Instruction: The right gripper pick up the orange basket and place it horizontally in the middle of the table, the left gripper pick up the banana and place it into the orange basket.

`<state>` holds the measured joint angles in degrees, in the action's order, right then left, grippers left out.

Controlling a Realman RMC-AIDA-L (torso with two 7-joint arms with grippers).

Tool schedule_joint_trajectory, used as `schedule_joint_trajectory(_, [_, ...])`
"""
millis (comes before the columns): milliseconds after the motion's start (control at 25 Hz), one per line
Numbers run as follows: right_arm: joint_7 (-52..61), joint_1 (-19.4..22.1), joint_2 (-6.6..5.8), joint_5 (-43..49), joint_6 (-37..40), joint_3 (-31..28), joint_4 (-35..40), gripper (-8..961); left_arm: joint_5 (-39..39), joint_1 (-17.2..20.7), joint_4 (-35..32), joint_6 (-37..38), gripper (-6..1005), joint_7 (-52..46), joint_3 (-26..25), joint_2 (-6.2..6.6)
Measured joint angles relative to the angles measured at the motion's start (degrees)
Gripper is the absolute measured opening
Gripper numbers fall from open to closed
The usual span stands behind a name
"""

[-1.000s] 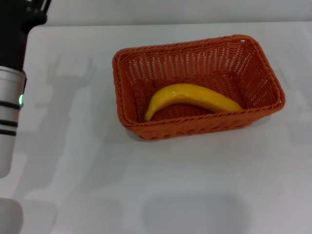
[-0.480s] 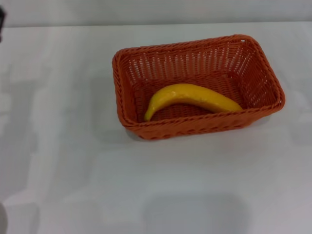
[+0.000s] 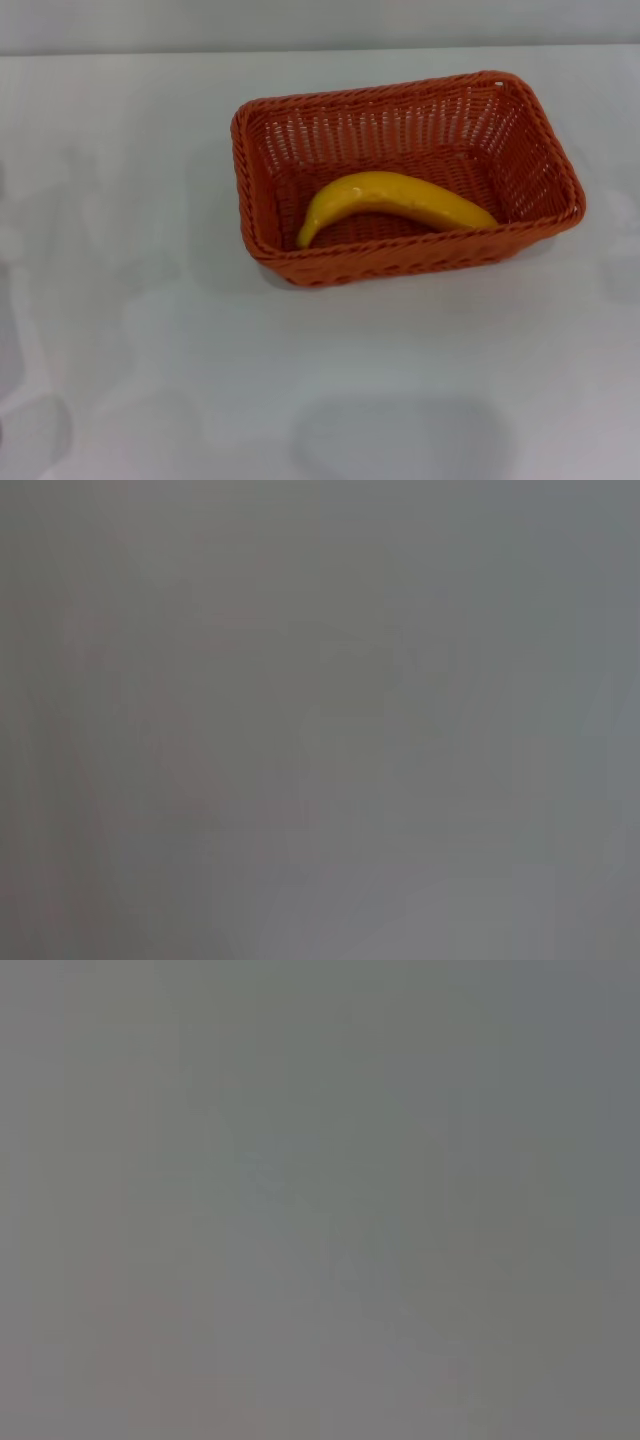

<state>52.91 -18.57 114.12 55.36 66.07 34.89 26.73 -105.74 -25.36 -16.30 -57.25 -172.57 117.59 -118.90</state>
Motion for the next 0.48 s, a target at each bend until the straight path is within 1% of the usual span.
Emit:
schedule_joint_trajectory(80, [0.0,0.09,0.04,0.0,0.0,-0.01,0.0,876,-0.53,-0.27,0.38,2.18,880,-0.03,0.34,0.09])
schedule_joint_trajectory(200, [0.0,0.11,0.06,0.0,-0.14,-0.01,0.0,876,-3.78,-0.53,1.29,1.92,880,0.19,0.71,0.02])
schedule_joint_trajectory(360, [0.0,0.12,0.0,0.01,-0.22,0.0,0.0,876,-9.91,-0.37,1.68,-0.09,880,0.33,0.77,-0.02])
schedule_joint_trajectory(480, [-0.61,0.12,-0.08,0.01,-0.12,-0.01,0.0,876,-11.57,-0.21,1.78,-2.47,880,0.44,0.93,-0.06])
